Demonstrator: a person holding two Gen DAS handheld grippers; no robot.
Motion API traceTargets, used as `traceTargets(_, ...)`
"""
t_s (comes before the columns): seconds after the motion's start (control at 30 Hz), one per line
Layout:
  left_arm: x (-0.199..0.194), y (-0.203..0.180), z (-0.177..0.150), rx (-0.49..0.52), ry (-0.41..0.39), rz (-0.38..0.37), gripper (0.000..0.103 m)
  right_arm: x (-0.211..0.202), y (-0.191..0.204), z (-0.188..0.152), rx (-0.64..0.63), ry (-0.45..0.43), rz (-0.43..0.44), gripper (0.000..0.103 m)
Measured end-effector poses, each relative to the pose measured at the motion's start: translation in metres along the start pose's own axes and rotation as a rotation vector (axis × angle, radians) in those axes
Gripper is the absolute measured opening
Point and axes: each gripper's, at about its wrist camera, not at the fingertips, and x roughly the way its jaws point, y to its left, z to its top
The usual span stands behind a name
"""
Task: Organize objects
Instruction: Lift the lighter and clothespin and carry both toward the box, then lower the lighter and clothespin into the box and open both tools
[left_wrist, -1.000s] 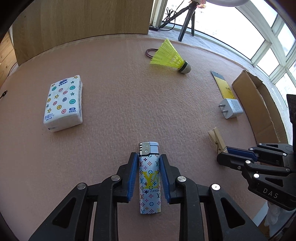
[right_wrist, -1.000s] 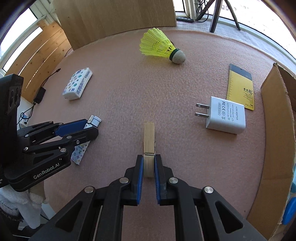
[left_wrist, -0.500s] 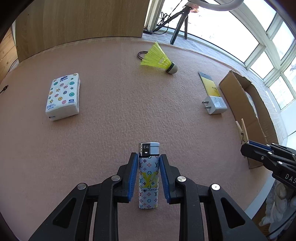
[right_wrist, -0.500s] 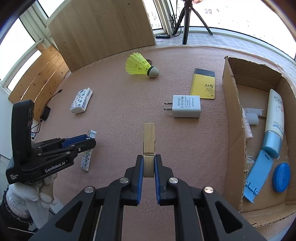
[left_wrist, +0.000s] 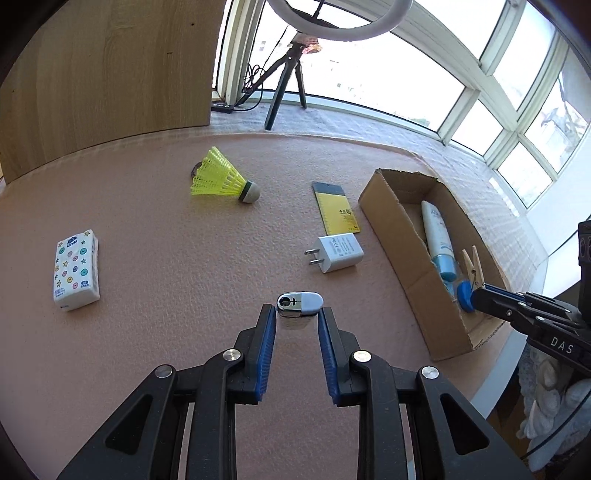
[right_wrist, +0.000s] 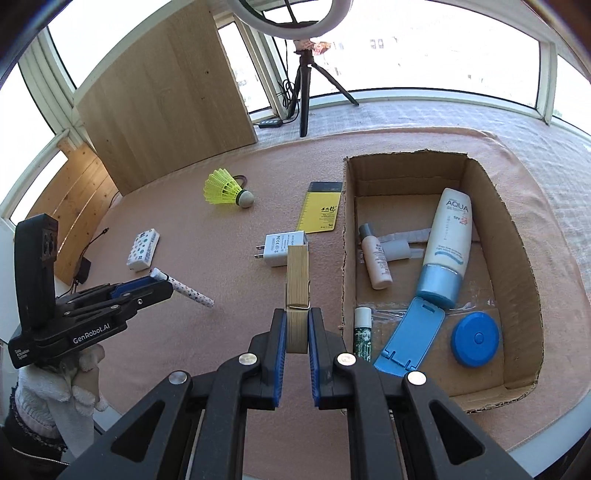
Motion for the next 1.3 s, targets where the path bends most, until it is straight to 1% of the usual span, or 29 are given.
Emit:
traceTargets(0.2, 0.002, -0.039, 0.02, 0.068, -0.025, -0.049, 0.025, -0.017, -0.035, -0.004, 0.061, -0.03, -0.055, 0.01)
traceTargets(0.37, 0.003, -0.074, 0.036, 0.123, -0.043, -0.1, 0.025, -0.029, -0.057, -0.008, 0.097, -0.046, -0.093, 0.01)
traceTargets(0.63, 0.014, -0.127, 0.049, 0.206, -0.039, -0.171, 0.025, -0.035, -0.083, -0.014, 0.141, -0.051, -0.124, 0.01)
traceTargets(0.77, 0.023, -0.145, 0.055, 0.229, -0.029, -0.195, 0.025, -0.034, -0.091, -0.015, 0.154, -0.045, -0.129, 0.01)
traceTargets(0.97, 0.046, -0.166, 0.062, 0.257, 0.0, -0.209, 0.025, -0.032, -0.097, -0.017, 0.158, -0.037, -0.125, 0.01)
traceTargets(1.3, 0.089, -0.187, 0.088, 0.274, 0.022, -0.174, 0.025, -0.029, -0.098, -0.018, 0.144, -0.024, -0.111, 0.01)
